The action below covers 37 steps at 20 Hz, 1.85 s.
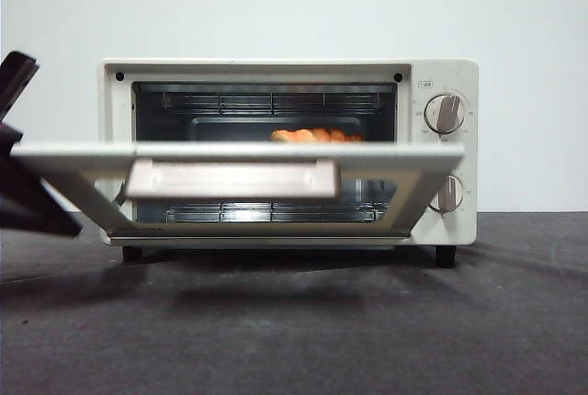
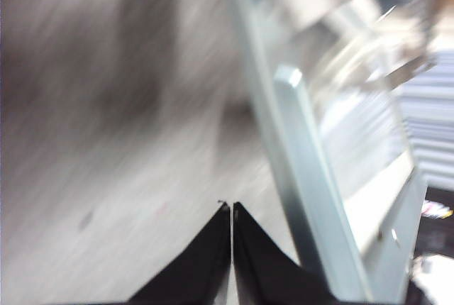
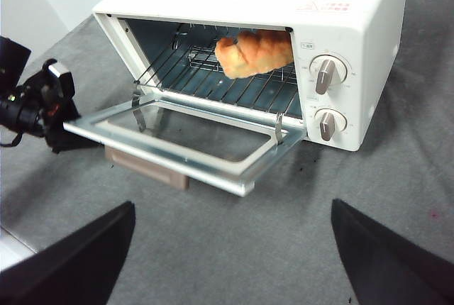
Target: The left arm flap open the oven, the right arm pick bread and place it into oven, the left arm flap close the oven
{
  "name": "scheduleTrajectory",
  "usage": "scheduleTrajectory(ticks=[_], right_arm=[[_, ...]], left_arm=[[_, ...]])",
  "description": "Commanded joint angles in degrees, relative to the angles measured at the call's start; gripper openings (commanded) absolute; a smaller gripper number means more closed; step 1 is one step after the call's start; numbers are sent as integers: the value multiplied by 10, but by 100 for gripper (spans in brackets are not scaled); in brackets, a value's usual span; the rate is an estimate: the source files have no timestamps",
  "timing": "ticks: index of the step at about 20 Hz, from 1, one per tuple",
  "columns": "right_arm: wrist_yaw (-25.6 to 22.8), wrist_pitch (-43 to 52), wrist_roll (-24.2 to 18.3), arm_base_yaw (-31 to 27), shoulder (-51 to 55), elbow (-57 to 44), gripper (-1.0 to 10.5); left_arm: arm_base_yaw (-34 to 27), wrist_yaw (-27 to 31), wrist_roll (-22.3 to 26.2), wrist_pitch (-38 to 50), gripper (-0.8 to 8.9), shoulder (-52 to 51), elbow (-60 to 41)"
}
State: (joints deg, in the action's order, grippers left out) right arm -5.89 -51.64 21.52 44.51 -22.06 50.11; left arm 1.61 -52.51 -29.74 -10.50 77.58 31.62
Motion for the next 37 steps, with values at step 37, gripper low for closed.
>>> scheduleTrajectory(ticks=[37], right_arm=[[-1,15,-35,4,-3,10,440]], left_arm=[[1,-10,-182,353,10,-269,6]])
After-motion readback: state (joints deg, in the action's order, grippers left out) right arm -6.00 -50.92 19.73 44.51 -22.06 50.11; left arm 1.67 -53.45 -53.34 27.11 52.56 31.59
